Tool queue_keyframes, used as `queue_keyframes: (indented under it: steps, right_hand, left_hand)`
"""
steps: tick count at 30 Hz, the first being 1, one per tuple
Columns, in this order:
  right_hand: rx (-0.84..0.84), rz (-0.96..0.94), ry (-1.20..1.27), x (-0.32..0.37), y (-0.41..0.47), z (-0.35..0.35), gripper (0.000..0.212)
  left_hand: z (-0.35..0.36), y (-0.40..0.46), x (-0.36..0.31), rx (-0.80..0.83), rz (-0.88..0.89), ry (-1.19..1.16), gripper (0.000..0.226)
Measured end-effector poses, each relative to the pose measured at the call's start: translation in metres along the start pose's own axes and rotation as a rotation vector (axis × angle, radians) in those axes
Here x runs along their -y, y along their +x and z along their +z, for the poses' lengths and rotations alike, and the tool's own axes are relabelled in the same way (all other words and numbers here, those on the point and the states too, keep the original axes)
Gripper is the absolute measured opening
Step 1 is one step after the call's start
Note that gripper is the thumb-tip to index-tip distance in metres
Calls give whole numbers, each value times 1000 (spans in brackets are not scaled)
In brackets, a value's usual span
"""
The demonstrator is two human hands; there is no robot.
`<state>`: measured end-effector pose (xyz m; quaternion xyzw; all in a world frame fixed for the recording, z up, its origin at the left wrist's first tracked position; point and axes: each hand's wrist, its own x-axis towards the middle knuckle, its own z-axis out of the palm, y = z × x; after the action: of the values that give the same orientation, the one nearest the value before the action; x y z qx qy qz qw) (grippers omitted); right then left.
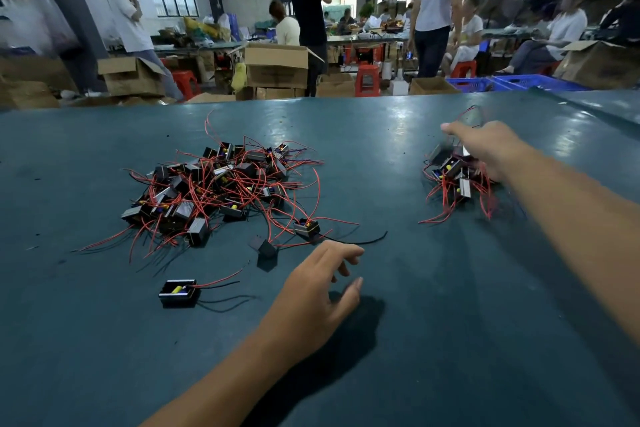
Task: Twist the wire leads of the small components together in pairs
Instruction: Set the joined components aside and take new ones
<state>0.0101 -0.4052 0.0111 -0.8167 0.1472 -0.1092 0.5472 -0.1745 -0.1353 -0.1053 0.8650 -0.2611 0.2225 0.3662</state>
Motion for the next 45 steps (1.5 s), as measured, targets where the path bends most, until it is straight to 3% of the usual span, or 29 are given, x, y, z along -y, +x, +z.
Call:
queue_keyframes:
  steps: [2,4,10,13,16,18,24,28,31,34,36,38,40,42,45]
  right_hand:
    - [-19,-19,-304,3,-2,7,63]
    - [-21,-105,-460,8,-22,22,72]
    - [305,-284,-321,-24,-130,74,67]
    - [456,-332,-184,-49,-171,91,37]
    - [423,-471,-142,-67,-190,95,10]
    - [369,-507,-106,-71,-197,95,10]
    - [358,-586,-141,-79,-201,96,18]
    - [356,-579,-131,-82,-200,98,19]
    - [364,-559,-120,-82,-199,100,16]
    - [384,-528,-96,-83,-198,102,12]
    - [374,-533,-112,-84,-197,102,15]
    - [367,-533,-129,-85,-197,103,18]
    - [368,-531,-139,-85,-196,104,20]
    - [368,-534,-138,-86,-195,105,19]
    - [371,-540,-121,-86,-195,105,17]
  left_hand:
    - [-3,0,3,-5,8,4,30]
    - [-6,1,5,-15,23,18,30]
    - [-20,5,11,-58,63,97,27]
    - [-48,17,21,-193,91,209,16]
    - [-95,26,47,-377,-107,232,10]
    - [-118,23,70,-396,-296,231,10]
    - [-116,3,123,-184,-638,316,4]
    - [-104,0,130,-86,-661,365,5]
    - [-99,7,125,-217,-641,179,7]
    - [-108,15,109,-415,-734,-352,11]
    - [-132,10,105,-217,-708,-303,14]
    - [-158,-1,105,235,-668,-76,12]
    - [-171,-10,100,589,-728,9,29]
    - [-166,-11,98,687,-773,66,36]
    - [-150,-3,92,609,-691,116,22]
